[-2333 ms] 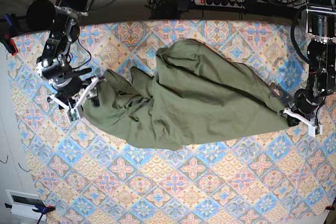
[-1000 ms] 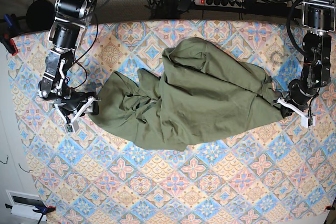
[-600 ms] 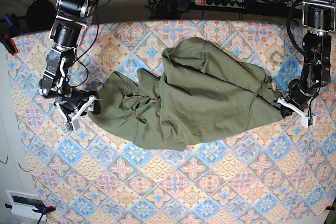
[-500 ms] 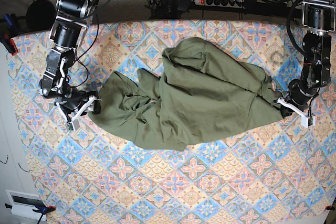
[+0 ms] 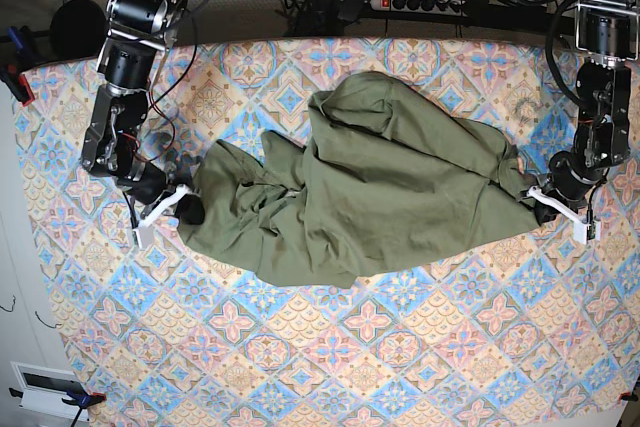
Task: Layout the t-shirt on the table in an organized manner, then fold the t-shirt properly
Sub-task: 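Lift the t-shirt with both grippers and drag it toward the table edge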
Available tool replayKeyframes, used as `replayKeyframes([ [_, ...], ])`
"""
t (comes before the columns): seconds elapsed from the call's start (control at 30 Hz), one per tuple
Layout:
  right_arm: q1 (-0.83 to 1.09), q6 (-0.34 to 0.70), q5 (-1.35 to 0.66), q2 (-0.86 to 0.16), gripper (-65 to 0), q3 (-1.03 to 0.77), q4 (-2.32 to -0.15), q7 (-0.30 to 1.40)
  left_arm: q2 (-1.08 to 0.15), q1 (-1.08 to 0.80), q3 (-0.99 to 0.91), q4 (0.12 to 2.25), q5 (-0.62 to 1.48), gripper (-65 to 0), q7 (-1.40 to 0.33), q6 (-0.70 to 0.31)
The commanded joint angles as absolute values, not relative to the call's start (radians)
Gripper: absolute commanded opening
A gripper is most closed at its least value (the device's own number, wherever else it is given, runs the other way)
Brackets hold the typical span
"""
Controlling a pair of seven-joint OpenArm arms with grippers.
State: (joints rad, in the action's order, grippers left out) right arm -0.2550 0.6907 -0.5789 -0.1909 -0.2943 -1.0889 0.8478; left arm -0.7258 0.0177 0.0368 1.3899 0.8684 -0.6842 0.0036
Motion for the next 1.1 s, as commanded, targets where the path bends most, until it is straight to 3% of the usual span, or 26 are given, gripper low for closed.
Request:
replayKeyframes([
  [0.0, -0.292, 0.698, -0.634, -0.223, -64.3, -0.298, -1.144, 0.809, -0.748, 0.039, 0.024, 1.408, 0.871, -65.0, -0.662, 0.001],
  [0.2, -0.389, 0.698, -0.753, -0.286, -64.3, -0.298, -1.273, 0.888, -0.75, 0.073, 0.022, 1.408, 0.871, -65.0, -0.662, 0.001],
  [0.53, -0.676, 0.698, -0.76, -0.291, -64.3, -0.291, -1.256, 0.946, -0.75, 0.213, 0.024, 1.495, 0.871, -65.0, -0.662, 0.001],
  [0.93, -1.144, 0.698, -0.76, -0.349, -64.2, -0.214, -1.009, 0.935, -0.748, 0.628, 0.053, 1.468, 0.871, -65.0, -0.662, 0.001],
  [1.07, -1.145, 0.698, -0.762, -0.387, -64.2, -0.217, -1.013, 0.966, -0.757, 0.699, 0.117, 1.461, 0.871, -65.0, -0.662, 0.001],
])
